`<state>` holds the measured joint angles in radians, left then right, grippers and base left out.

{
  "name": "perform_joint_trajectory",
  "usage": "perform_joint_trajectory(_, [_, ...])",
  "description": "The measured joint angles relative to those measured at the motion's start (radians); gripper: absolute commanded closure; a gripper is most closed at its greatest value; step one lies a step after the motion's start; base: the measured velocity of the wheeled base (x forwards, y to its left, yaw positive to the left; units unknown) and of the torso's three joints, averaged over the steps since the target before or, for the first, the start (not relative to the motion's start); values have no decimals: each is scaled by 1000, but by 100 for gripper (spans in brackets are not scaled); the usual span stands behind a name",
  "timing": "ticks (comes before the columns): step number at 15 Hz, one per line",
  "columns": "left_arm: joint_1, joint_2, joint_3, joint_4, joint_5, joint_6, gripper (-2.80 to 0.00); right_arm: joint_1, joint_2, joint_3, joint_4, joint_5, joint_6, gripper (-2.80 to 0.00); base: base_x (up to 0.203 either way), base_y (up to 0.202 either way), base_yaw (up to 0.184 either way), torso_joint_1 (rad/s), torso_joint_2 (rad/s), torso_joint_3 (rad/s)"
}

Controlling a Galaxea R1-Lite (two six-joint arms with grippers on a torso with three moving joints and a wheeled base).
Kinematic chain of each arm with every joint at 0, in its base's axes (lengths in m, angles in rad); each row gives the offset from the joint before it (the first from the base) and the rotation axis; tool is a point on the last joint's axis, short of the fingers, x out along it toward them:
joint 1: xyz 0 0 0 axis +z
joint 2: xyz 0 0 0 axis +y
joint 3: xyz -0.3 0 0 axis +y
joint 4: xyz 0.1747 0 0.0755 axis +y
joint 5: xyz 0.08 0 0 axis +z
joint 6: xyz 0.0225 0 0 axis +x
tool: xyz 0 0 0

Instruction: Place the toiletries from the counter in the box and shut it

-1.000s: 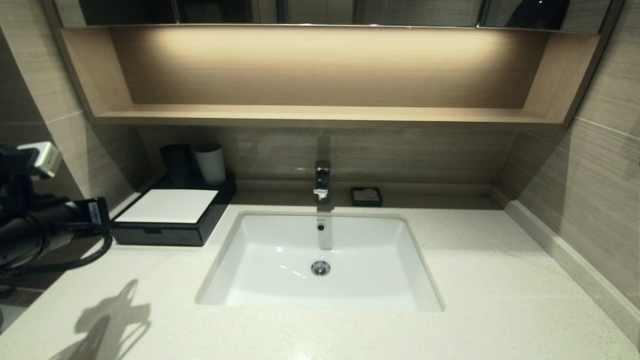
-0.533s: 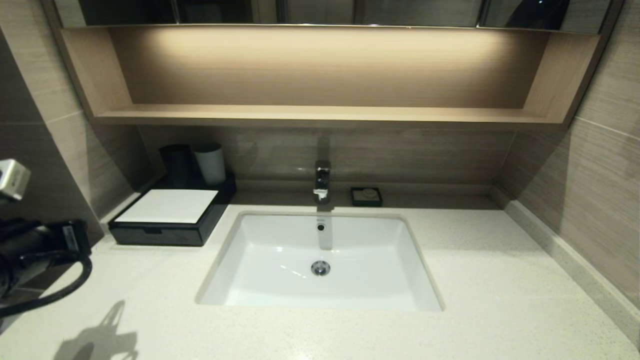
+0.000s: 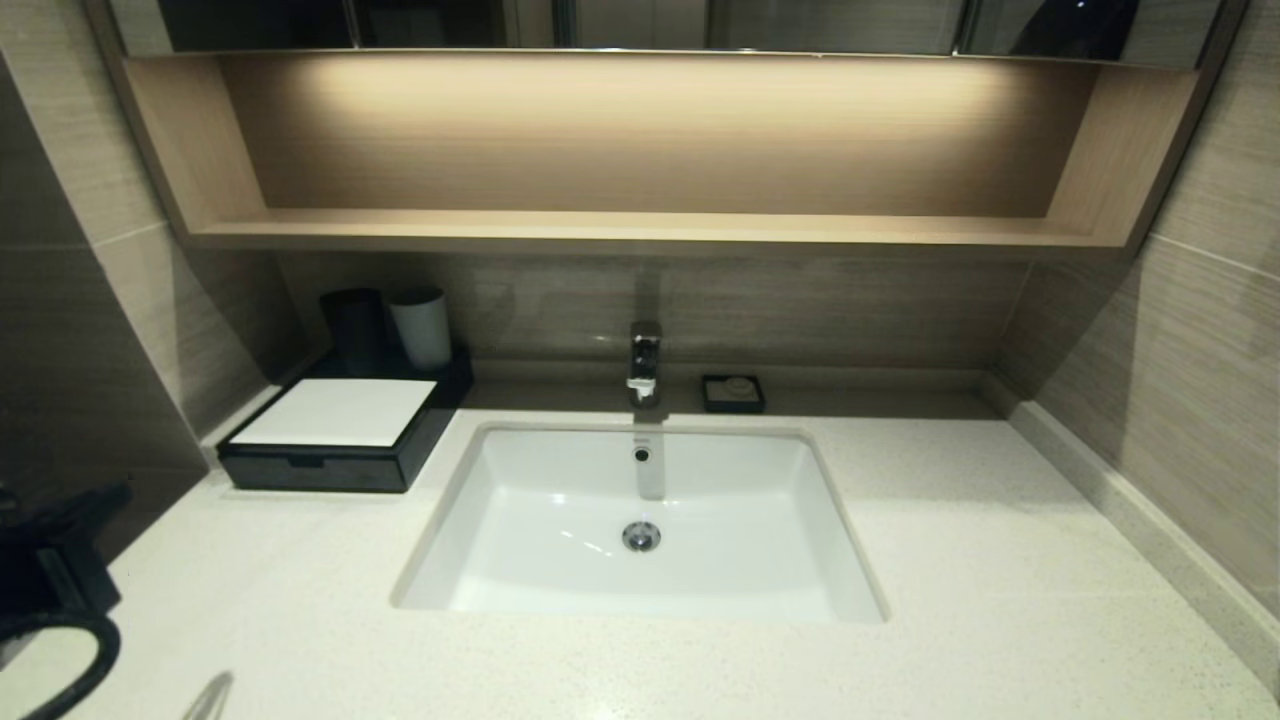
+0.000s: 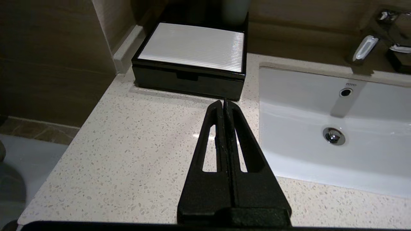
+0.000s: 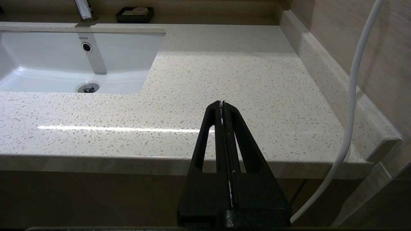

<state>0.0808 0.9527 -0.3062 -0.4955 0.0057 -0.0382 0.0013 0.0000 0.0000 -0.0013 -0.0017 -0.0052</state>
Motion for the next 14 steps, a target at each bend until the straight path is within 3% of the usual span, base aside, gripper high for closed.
perform_joint_trajectory(4, [-54, -174, 149, 0, -28, 68, 0, 0, 0, 0, 0, 0, 0, 0, 0, 0, 0, 0, 0, 0])
perform_joint_trajectory(8, [-86, -320, 279, 4, -53, 80, 0, 0, 0, 0, 0, 0, 0, 0, 0, 0, 0, 0, 0, 0])
perform_joint_trajectory(14, [-90, -525, 305, 102, -83, 79, 0, 0, 0, 0, 0, 0, 1, 0, 0, 0, 0, 0, 0, 0])
